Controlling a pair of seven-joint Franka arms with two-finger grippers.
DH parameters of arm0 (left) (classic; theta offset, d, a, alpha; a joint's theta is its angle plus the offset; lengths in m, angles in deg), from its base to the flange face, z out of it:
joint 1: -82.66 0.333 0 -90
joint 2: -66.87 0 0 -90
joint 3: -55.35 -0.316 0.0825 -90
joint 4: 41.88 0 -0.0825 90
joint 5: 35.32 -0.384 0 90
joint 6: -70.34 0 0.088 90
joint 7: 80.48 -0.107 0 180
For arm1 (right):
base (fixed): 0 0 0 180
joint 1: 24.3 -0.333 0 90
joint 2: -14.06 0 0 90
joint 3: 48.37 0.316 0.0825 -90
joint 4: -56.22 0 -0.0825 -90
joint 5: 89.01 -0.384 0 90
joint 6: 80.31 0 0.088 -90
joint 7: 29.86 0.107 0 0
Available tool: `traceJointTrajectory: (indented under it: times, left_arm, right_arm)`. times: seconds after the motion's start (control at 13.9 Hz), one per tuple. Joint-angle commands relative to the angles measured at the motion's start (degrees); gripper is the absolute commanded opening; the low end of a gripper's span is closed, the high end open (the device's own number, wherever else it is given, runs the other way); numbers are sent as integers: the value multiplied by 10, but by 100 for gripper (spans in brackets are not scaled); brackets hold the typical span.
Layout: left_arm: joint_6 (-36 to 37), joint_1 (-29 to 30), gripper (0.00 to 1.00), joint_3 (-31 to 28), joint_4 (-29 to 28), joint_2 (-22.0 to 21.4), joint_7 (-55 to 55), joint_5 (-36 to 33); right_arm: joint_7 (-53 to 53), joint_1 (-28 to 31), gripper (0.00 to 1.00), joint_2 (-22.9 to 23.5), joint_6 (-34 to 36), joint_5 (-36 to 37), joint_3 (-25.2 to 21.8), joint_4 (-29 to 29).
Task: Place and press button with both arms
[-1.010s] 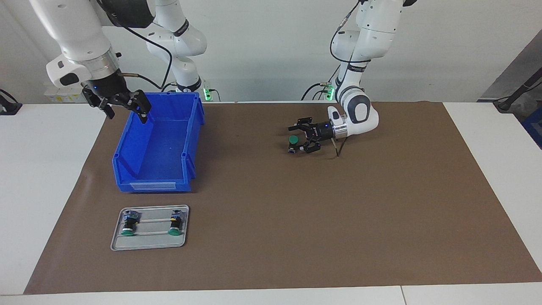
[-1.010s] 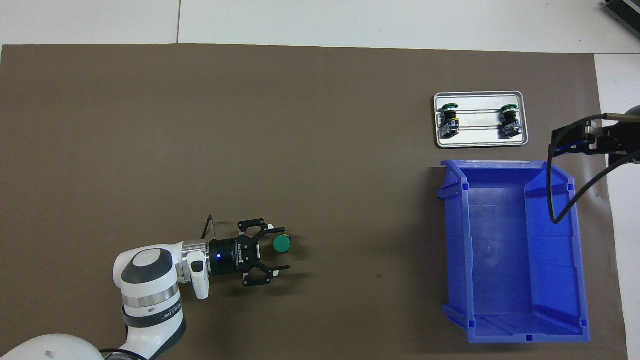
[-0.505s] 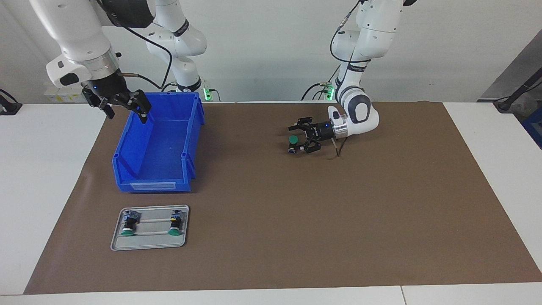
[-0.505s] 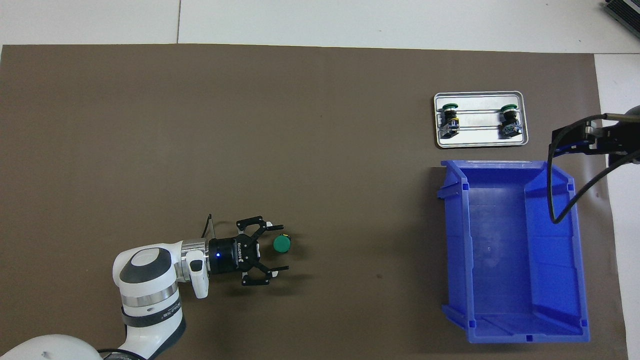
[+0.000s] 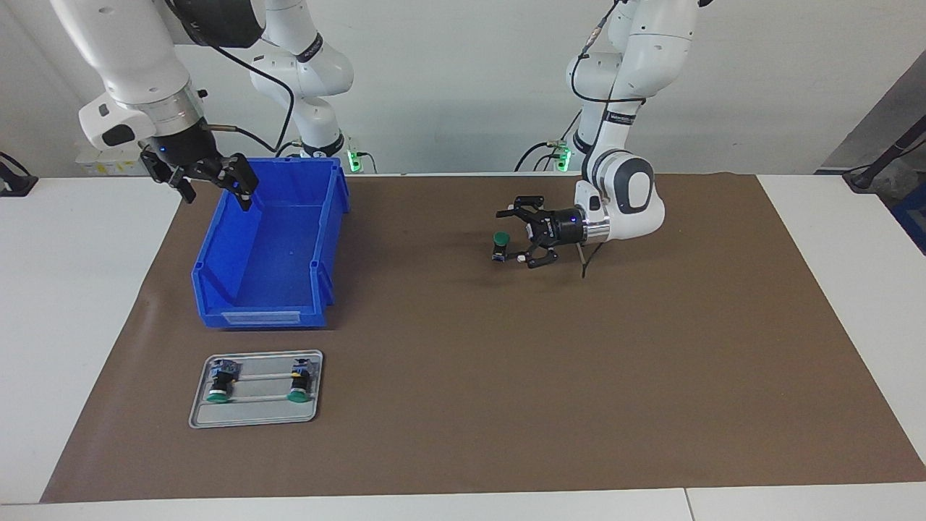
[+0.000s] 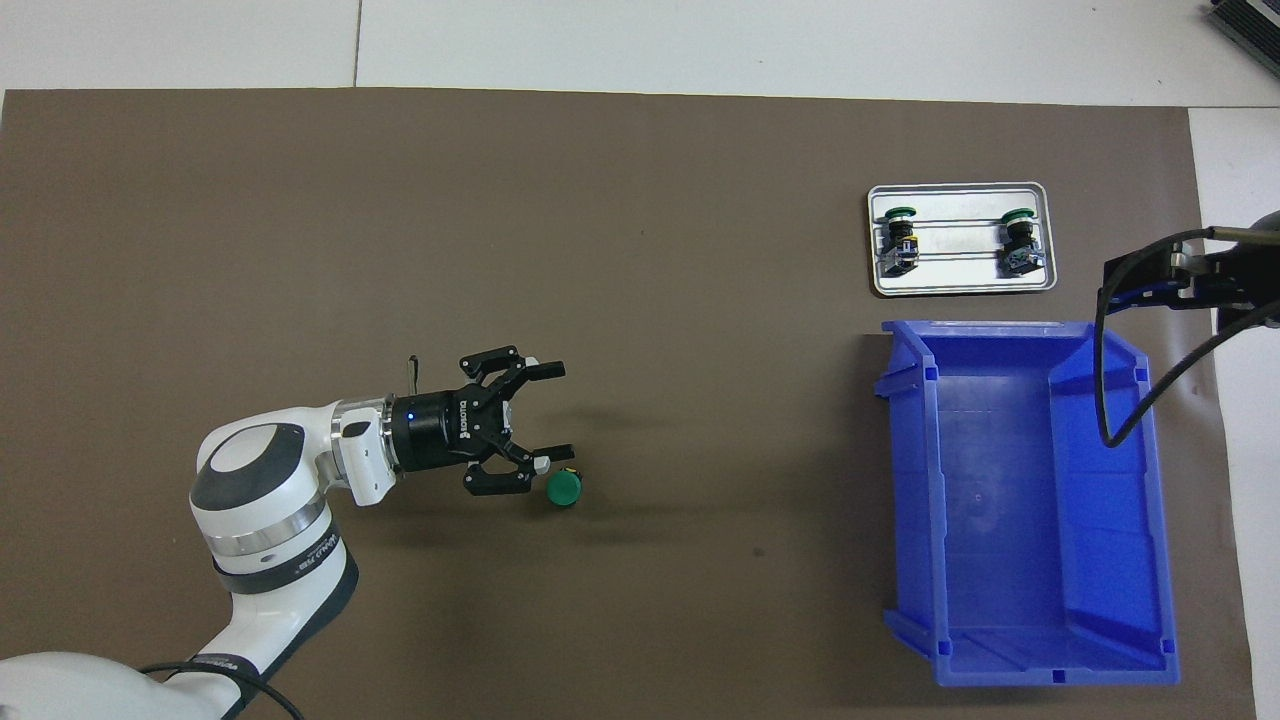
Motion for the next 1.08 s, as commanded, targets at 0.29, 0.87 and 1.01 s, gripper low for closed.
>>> traceJointTrajectory:
  times: [0.29, 0.87, 1.01]
  left_arm:
    - [-291, -5, 99, 12, 127, -85, 410, -6]
    - [-421, -35, 100, 34, 159, -132, 699, -250]
    - [-368, -42, 100, 33, 160, -142, 772, -335]
  right_arm:
    - [0, 7, 100, -11, -3, -7, 3, 15]
    - [0, 7, 100, -12, -2, -7, 3, 14]
    - [0, 7, 100, -12, -2, -7, 3, 14]
